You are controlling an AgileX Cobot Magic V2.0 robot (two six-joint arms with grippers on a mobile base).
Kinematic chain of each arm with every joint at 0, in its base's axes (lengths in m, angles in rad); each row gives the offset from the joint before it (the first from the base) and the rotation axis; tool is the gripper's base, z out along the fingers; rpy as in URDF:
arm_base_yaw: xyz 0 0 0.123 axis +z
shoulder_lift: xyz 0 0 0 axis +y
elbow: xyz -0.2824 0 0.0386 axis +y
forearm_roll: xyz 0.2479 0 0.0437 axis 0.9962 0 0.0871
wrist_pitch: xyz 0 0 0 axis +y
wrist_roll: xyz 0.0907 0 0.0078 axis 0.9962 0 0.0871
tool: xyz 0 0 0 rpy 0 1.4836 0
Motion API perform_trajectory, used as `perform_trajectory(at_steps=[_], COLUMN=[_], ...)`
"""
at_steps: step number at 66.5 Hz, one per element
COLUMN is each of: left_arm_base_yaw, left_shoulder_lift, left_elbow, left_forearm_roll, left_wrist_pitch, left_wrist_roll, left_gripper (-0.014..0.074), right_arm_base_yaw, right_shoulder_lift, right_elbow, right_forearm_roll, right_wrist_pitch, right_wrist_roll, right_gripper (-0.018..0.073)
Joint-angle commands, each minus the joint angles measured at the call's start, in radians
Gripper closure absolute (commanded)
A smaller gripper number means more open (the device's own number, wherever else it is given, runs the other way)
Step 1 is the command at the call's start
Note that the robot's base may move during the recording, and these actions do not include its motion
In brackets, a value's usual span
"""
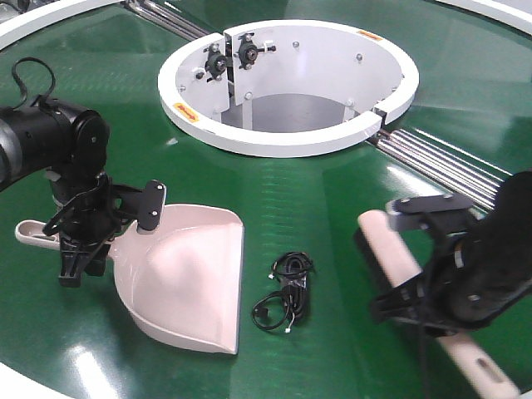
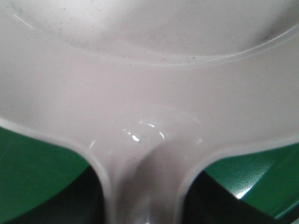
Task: Clean and inspect green conveyor with broom and dustpan
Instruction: 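Sweep the black cable into the dustpan with the right-held brush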
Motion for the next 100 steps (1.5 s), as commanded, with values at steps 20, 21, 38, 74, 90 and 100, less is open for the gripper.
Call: perform_trajectory(at_steps=[20, 21, 38, 74, 90, 100], left_arm_base_yaw=[-0.009, -0.009, -0.009, -0.009, -0.009, -0.009], left_shoulder_lift=[-0.046, -0.046, -0.046, -0.046, -0.046, -0.046], left_elbow=[-0.026, -0.026, -0.026, -0.026, -0.026, -0.026], left_forearm_roll=[-0.002, -0.002, -0.002, -0.002, -0.002, -0.002], left_wrist_pitch=[-0.001, -0.001, -0.001, -0.001, -0.001, -0.001], left_wrist_roll=[-0.006, -0.006, -0.006, -0.006, -0.006, -0.006], left_gripper=[0.0603, 0.0603, 0.0603, 0.0603, 0.0603, 0.0603], right_arm_base_yaw=[0.058, 0.058, 0.067, 0.256, 0.253, 0.253], right_shoulder_lift=[0.218, 0.226, 0.330, 0.630, 0.651, 0.642], right_elbow=[-0.064, -0.071, -0.191, -0.647, -0.791, -0.803], right_forearm_roll=[0.127, 0.137, 0.286, 0.515, 0.499, 0.406], right_wrist_pitch=[-0.094, -0.094, -0.067, 0.041, 0.043, 0.045], right_wrist_roll=[0.030, 0.021, -0.064, -0.162, -0.154, -0.127], right_gripper=[0.0565, 0.0565, 0.0565, 0.0564, 0.0564, 0.0564])
